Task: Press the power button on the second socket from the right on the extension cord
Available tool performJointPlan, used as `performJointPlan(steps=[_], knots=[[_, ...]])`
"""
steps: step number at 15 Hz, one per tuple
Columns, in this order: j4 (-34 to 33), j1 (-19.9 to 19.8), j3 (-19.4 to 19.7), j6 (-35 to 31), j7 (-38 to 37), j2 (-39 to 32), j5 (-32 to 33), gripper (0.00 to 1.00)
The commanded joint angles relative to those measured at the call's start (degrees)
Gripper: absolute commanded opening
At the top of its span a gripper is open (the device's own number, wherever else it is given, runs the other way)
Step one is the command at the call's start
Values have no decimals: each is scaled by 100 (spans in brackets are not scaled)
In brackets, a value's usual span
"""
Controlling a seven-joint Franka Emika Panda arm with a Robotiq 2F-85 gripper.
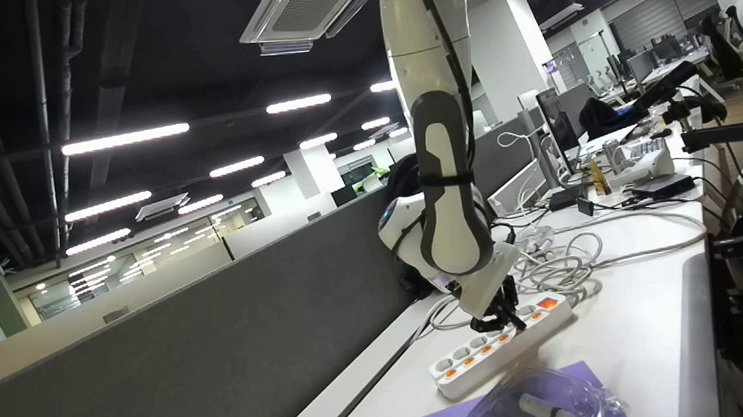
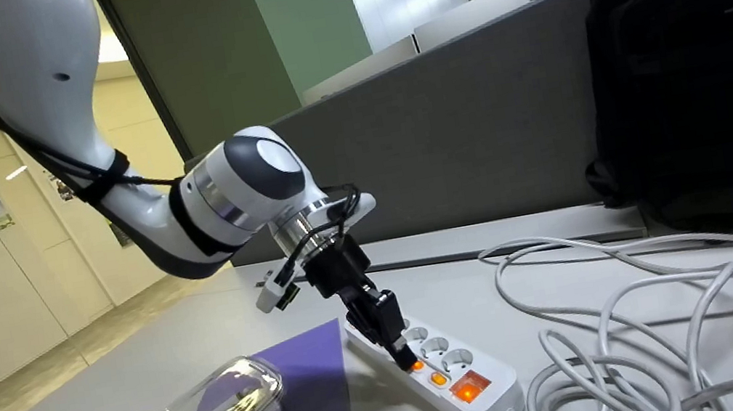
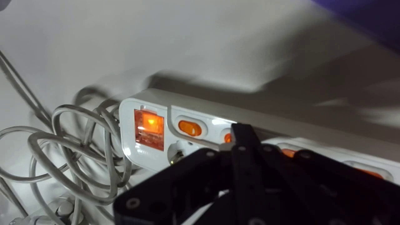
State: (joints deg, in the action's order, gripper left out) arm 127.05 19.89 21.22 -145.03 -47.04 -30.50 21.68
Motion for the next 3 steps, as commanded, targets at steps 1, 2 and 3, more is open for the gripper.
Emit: performJointPlan(steps=[1,2,3], knots=[[-374,-131,-296,620,-232,-408,123,0],[-411,-220,-405,795,-106,-367,76,0],[-435,-310,-502,944,8,-320,29,0]])
